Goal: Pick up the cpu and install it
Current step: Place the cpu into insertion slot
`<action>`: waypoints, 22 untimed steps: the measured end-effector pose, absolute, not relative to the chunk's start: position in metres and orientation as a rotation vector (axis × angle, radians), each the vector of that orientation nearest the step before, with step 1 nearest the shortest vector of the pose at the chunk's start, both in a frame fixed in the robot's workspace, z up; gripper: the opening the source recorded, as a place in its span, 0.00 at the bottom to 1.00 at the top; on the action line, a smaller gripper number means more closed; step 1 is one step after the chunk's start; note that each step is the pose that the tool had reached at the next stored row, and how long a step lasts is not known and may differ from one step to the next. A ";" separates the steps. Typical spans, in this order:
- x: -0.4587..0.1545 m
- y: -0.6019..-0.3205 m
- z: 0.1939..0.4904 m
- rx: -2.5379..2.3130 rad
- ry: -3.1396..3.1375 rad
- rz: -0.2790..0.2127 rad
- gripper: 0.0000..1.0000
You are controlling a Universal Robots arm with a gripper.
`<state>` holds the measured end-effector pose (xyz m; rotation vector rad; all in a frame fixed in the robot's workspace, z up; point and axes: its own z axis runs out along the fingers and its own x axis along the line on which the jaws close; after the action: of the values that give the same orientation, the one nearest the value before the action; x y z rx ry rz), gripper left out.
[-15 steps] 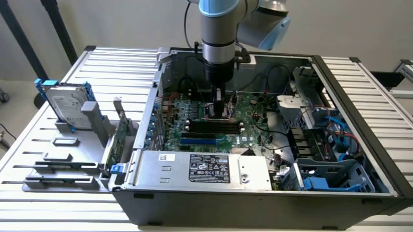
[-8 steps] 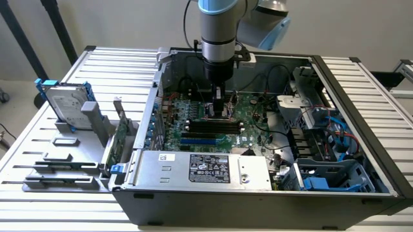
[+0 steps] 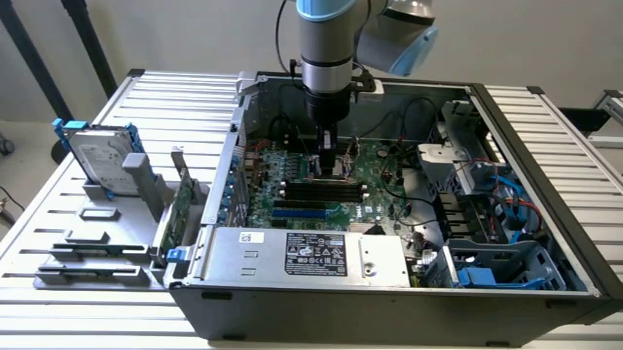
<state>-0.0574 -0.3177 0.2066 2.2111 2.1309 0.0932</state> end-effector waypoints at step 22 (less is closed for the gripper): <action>-0.063 -0.318 0.208 2.214 2.134 0.099 0.51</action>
<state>-0.0634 -0.3177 0.2075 2.2142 2.1335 0.0995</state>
